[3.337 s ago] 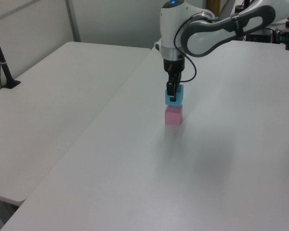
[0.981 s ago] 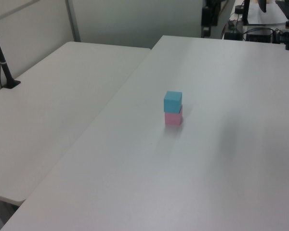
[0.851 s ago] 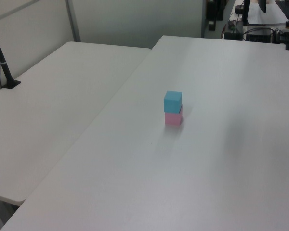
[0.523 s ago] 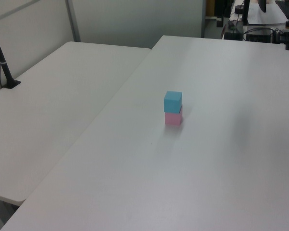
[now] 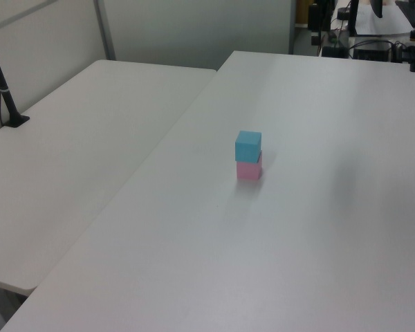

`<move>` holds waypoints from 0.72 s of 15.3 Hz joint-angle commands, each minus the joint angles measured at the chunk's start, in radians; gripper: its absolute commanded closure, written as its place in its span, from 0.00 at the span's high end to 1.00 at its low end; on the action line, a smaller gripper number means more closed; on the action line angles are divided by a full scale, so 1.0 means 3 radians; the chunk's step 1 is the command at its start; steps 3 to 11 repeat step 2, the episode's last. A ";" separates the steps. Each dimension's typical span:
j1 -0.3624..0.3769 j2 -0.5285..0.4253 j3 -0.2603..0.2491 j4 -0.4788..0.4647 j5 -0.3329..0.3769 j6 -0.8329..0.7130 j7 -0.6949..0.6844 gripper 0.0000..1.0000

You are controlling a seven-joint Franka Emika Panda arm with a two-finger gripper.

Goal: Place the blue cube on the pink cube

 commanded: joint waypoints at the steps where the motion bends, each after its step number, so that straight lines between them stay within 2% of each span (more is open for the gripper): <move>1: -0.0002 -0.0105 -0.0008 -0.0118 0.0015 0.0072 -0.0033 1.00; 11: 0.0003 -0.0105 -0.0013 -0.0118 0.0015 0.0071 -0.0033 1.00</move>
